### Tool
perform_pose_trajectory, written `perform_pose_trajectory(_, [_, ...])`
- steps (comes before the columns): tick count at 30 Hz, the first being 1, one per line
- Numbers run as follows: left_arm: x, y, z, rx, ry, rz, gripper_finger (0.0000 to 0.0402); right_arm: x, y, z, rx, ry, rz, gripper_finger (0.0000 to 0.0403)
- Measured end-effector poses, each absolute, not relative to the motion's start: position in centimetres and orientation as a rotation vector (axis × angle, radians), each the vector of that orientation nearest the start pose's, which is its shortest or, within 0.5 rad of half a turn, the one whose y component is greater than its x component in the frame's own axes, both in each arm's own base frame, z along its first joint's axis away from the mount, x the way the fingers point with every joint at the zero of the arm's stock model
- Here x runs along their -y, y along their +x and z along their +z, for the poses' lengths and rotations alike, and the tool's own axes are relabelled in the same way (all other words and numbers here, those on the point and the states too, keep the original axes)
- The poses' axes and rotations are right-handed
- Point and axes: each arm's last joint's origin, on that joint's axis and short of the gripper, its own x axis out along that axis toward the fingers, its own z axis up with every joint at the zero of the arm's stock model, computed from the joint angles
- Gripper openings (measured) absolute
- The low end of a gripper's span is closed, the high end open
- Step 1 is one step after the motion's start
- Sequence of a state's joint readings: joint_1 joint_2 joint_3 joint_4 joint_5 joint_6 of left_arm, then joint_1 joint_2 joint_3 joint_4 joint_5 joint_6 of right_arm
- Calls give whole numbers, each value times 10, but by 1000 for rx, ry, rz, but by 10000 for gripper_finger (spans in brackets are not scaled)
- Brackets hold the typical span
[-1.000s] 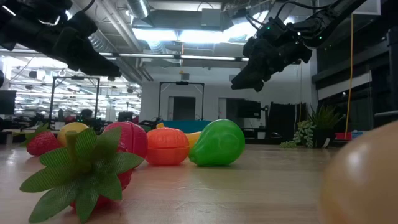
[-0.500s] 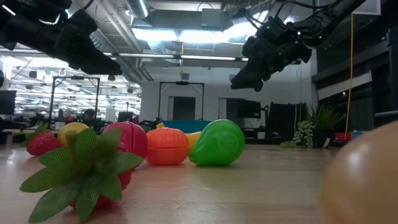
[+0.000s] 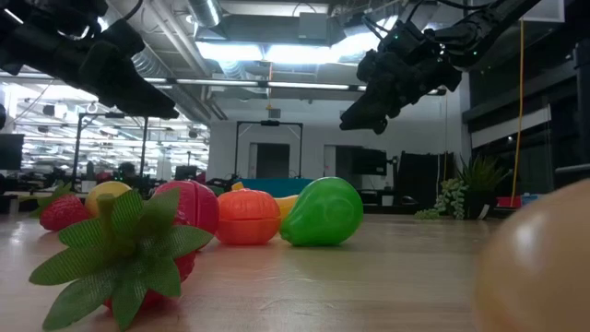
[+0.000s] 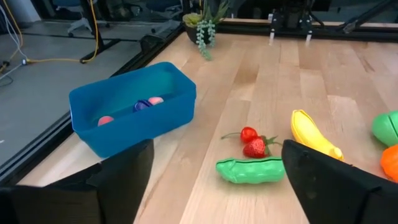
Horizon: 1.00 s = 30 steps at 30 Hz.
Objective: Pick and placing Produce into tupperware
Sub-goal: Put the yellow lemon into the blue bin
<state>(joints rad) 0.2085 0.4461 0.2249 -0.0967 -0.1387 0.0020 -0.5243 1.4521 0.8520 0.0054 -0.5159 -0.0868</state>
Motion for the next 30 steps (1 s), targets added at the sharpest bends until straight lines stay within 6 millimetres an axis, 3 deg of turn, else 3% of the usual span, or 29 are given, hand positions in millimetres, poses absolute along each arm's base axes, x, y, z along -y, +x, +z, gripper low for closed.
perform_pose_trajectory(7, [-30, 122, 192, -323, 9, 342, 392, 139, 269, 225, -511, 212, 13, 145])
perform_pose_trajectory(11, [-29, 122, 192, -341, 121, 312, 394, 139, 269, 225, -511, 211, 14, 145])
perform_pose_trajectory(23, [-20, 134, 181, -479, 147, 226, 394, 139, 269, 225, -511, 201, 16, 145])
perform_pose_trajectory(30, [-14, 155, 212, -617, 180, 199, 394, 139, 269, 225, -511, 200, 16, 145])
